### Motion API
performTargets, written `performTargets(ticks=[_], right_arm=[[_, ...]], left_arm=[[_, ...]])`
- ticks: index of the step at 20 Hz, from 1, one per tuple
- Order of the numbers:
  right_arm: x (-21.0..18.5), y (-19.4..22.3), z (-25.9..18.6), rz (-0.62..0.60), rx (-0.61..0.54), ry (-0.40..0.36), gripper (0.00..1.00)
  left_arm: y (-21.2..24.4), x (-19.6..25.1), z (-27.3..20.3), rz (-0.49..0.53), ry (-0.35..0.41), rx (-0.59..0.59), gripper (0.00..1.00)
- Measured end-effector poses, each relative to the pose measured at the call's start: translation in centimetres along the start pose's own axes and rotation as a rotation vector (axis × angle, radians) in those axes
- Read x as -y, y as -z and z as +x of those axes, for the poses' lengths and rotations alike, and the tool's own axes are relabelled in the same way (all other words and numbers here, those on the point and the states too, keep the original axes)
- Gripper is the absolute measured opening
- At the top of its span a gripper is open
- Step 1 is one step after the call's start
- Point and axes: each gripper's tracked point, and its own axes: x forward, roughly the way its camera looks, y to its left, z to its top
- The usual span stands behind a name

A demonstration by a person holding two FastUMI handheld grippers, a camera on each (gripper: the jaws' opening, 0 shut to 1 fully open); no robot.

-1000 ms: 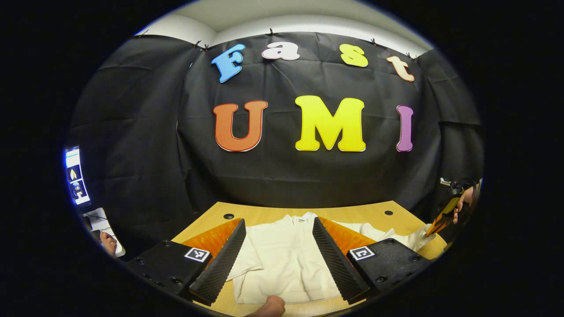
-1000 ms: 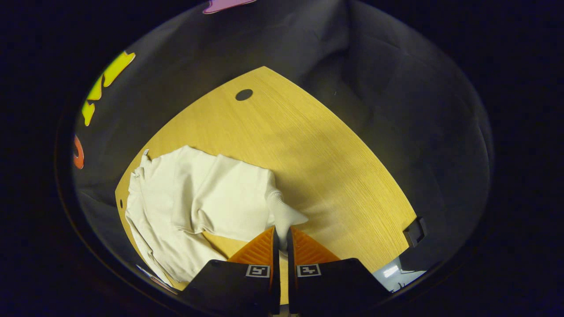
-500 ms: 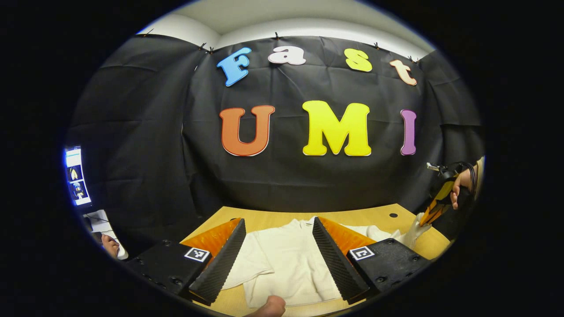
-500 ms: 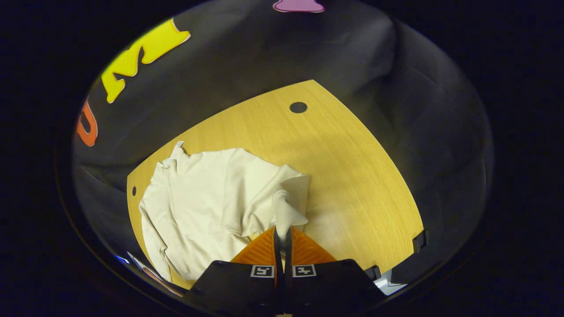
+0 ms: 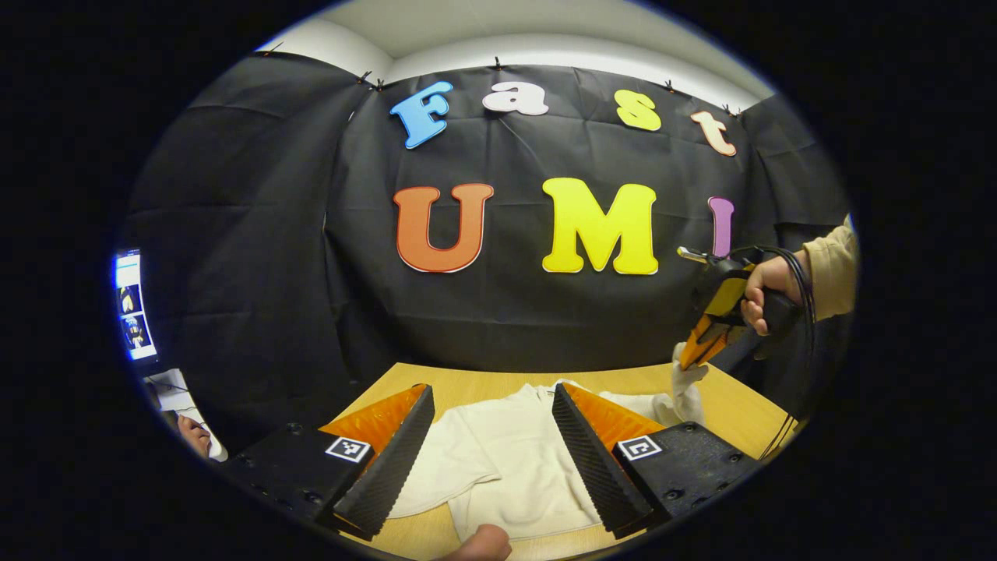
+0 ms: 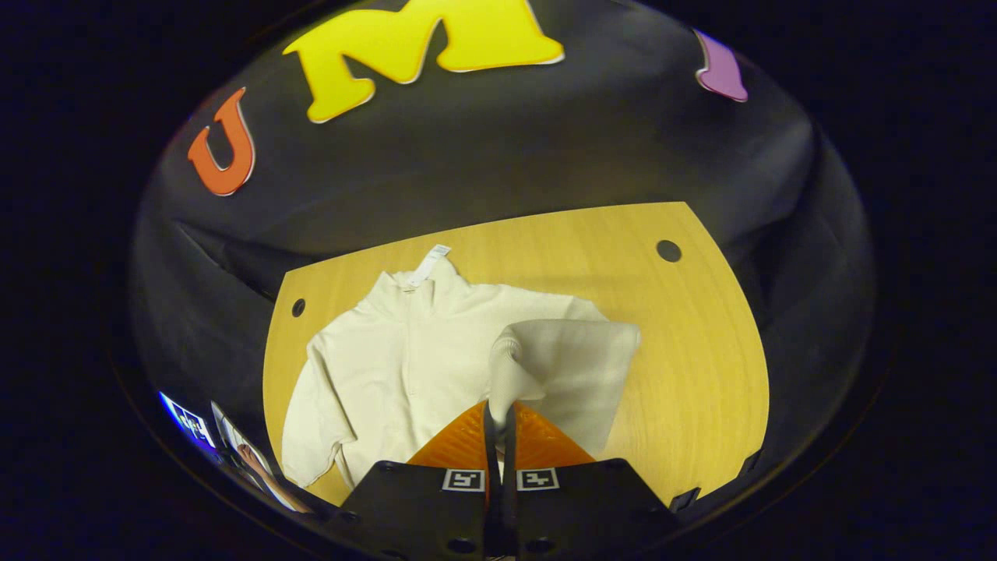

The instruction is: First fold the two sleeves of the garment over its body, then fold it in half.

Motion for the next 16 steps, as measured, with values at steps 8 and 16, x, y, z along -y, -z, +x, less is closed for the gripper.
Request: performTargets(ticks=[8,16], right_arm=[[-13.8,1.8,5.4,-0.146,-0.069,-0.067,0.0],[-23.1,6.1,11.7,-0.238,-0.161,-0.114,0.0]], left_arm=[[1.0,-2.3,0.0,0.053,-0.009,-0.006,0.99],[2.0,-2.7,-0.3,0.1,0.035,-0.011,0.99]])
